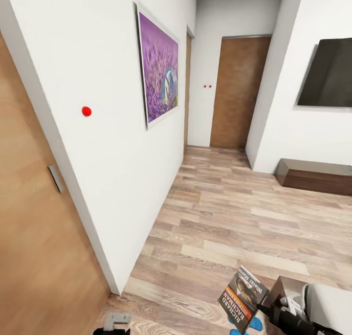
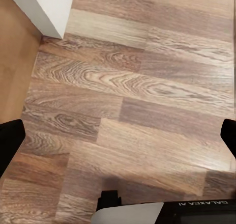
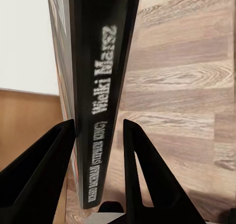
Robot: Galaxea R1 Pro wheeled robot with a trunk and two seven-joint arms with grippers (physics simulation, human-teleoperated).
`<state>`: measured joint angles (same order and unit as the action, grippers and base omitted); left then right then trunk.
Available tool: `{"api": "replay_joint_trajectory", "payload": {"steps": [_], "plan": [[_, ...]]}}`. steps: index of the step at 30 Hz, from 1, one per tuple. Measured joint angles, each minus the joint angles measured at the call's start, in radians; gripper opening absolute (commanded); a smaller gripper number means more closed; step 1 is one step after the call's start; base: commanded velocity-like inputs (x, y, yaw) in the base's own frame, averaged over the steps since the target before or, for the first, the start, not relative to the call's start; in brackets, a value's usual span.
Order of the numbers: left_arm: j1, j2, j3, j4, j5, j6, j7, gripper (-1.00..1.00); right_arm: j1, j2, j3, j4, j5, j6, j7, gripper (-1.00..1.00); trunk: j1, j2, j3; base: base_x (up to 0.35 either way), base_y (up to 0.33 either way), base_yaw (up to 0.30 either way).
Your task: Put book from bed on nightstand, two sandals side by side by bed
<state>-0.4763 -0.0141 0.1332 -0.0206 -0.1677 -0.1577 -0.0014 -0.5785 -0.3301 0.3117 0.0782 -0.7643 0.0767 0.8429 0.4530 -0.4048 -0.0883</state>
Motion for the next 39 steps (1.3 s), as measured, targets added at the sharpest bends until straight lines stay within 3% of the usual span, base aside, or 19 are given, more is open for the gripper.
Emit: {"api": "replay_joint_trajectory", "payload": {"steps": [9,25,39], "plan": [[0.000,0.000,0.001,0.000,0.000,0.000,0.000,1.00,0.000,0.000,0.001,0.000,0.000,0.000,0.000,-1.00,0.000,0.000,0.000,0.090,0.045,-0.062],[0.000,-0.001,0.001,0.000,0.000,0.000,0.000,1.00,0.001,0.000,0.002,0.000,0.001,0.001,0.000,-1.00,0.000,0.000,0.000,0.291,0.071,-0.011],[0.000,-0.001,0.001,0.000,0.000,0.000,0.000,1.00,0.000,0.000,0.001,0.000,0.000,0.001,0.003,-1.00,0.000,0.000,0.000,0.141,0.001,-0.213]]}}
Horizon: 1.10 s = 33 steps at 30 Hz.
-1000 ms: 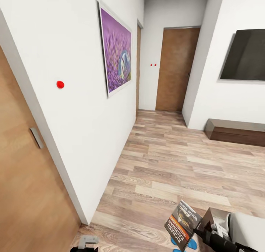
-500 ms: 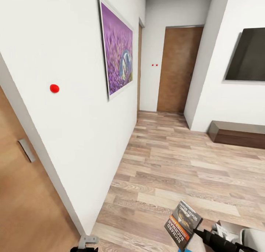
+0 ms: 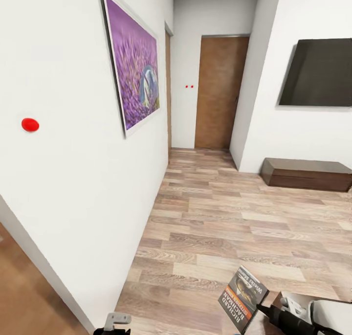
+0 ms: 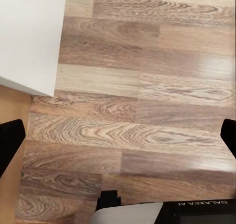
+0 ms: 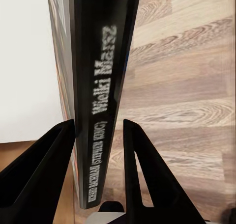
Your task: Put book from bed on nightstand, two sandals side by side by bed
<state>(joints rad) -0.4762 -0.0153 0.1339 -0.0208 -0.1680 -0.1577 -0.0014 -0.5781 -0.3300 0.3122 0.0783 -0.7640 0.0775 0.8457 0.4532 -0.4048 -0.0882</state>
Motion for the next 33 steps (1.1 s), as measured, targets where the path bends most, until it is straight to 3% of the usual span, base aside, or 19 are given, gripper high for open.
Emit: {"api": "replay_joint_trajectory", "payload": {"steps": [8,22,33], "plan": [[0.000,0.000,0.000,0.000,0.000,0.000,0.000,1.00,0.000,0.000,0.001,0.000,0.000,0.000,-0.001,-1.00,0.000,0.000,0.000,0.097,0.079,-0.036],[0.000,0.000,0.000,0.000,0.000,0.000,0.000,1.00,0.000,0.000,0.002,0.000,0.000,0.000,-0.002,-1.00,-0.001,0.000,0.000,0.277,0.122,-0.009],[0.000,0.000,0.000,0.000,0.000,0.000,-0.001,1.00,-0.001,0.000,0.000,-0.001,0.000,0.000,0.000,-1.00,0.000,0.000,0.000,0.105,0.004,-0.209]]}}
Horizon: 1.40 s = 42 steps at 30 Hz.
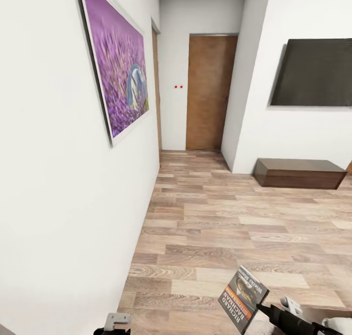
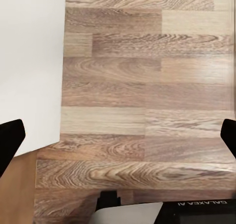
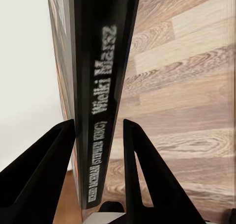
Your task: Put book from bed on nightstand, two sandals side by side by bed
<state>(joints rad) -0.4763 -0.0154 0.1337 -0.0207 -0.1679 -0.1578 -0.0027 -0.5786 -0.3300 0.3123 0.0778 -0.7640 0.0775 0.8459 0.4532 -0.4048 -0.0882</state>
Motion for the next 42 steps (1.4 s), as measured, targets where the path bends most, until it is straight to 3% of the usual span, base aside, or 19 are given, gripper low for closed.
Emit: {"api": "replay_joint_trajectory", "payload": {"steps": [9,42], "plan": [[0.000,0.000,0.000,0.000,0.000,0.000,0.000,1.00,-0.001,0.000,0.000,0.001,0.000,0.000,0.000,-1.00,0.000,0.000,0.000,0.025,0.012,-0.057],[0.000,-0.005,0.000,0.000,0.001,0.000,-0.001,1.00,0.000,0.000,0.002,0.001,0.000,0.000,-0.001,-1.00,-0.001,0.000,0.000,0.247,0.034,0.000]]}}
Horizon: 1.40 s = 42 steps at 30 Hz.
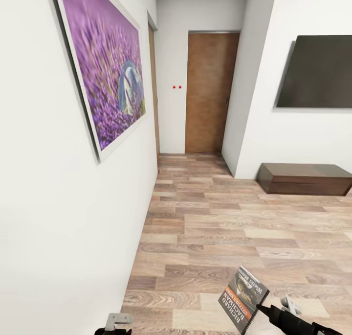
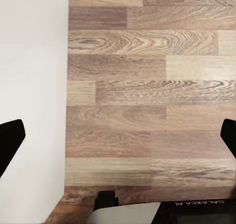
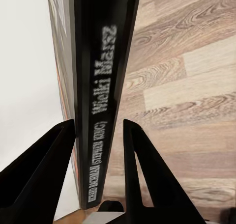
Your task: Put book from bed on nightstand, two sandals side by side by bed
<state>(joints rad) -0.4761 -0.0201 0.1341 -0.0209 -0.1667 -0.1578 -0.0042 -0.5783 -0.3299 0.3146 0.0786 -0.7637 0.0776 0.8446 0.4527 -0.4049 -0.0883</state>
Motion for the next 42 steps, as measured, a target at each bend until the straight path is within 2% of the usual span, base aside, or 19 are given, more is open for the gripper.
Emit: {"api": "replay_joint_trajectory", "payload": {"steps": [6,21,42], "plan": [[0.000,0.000,0.000,0.000,-0.001,0.000,0.000,1.00,0.000,0.000,-0.002,0.000,0.000,0.000,0.000,-1.00,0.000,0.000,0.000,0.241,0.000,-0.069],[0.000,0.000,0.000,0.000,-0.001,0.000,-0.001,1.00,0.000,0.000,-0.002,0.000,0.000,0.000,0.000,-1.00,0.000,0.000,0.000,0.058,0.000,-0.085],[0.000,-0.001,0.000,0.001,-0.001,0.000,-0.001,1.00,0.000,0.000,0.000,0.000,0.000,0.000,0.000,-1.00,0.000,0.000,0.000,0.319,0.000,-0.010]]}}
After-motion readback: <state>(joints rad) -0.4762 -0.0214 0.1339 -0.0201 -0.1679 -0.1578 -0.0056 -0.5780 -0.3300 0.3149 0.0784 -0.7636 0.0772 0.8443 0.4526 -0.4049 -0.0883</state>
